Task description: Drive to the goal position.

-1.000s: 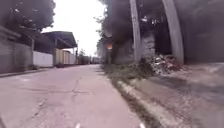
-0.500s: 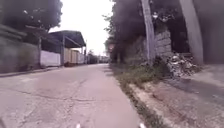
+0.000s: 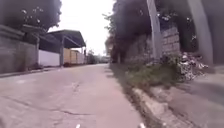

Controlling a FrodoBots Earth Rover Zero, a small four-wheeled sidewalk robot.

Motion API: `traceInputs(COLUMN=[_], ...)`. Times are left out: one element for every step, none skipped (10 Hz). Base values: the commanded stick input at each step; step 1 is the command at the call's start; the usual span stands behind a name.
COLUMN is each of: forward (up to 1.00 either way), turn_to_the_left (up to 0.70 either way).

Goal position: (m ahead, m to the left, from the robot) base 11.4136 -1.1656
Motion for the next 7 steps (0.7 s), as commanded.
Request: traceInputs(forward=[0.85, 0.85, 0.85, 0.85, 0.85, 0.85, 0.85], turn_to_the_left=[0.00, 0.20, 0.34, 0.34, 0.34, 0.01, 0.00])
